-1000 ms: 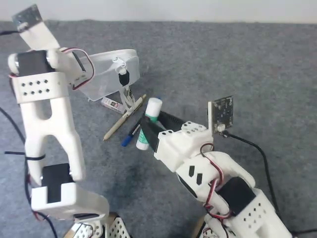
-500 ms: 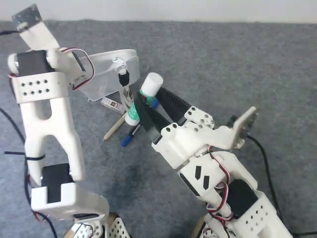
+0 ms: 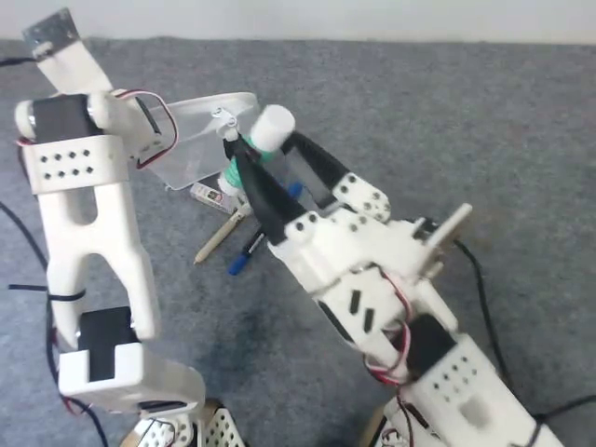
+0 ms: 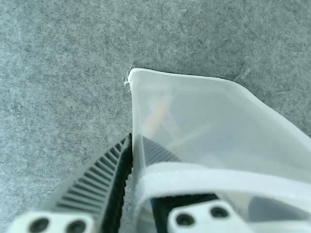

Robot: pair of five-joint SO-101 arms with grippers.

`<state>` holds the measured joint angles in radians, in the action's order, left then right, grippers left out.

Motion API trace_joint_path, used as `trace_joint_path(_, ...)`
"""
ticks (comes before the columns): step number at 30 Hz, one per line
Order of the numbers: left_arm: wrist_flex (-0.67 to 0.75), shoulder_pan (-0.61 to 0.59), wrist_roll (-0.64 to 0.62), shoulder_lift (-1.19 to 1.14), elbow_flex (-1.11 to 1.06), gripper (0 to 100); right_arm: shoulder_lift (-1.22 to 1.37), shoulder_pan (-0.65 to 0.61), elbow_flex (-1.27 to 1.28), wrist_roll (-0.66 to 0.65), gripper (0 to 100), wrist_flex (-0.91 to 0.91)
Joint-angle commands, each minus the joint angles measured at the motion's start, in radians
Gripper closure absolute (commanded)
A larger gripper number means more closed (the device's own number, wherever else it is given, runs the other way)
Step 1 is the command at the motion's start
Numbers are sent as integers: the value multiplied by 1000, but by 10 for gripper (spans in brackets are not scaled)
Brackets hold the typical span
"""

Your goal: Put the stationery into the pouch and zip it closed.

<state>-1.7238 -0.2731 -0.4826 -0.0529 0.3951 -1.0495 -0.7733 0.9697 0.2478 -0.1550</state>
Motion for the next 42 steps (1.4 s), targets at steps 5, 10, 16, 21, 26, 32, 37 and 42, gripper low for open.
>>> trace_joint_path(5,8,2,-6,6,7,990,180,-56,-18,-123,992,-194)
trace_joint_path(10,8,2,-6,6,7,990,303,-61,-18,-178,992,-338)
trace_joint_path(16,8,2,-6,6,7,990,470,-61,-68,-252,992,-476)
trace_joint_path(21,8,2,-6,6,7,990,595,-61,-132,-308,992,-544)
trace_joint_path(26,6,2,-6,6,7,990,662,-59,-167,-342,992,-601)
trace_joint_path(32,5,2,-6,6,7,990,694,-58,-183,-353,992,-608)
trace_joint_path(37,5,2,-6,6,7,990,702,-54,-229,-354,992,-610)
trace_joint_path(42,3,2,-6,6,7,990,705,-45,-278,-354,992,-610)
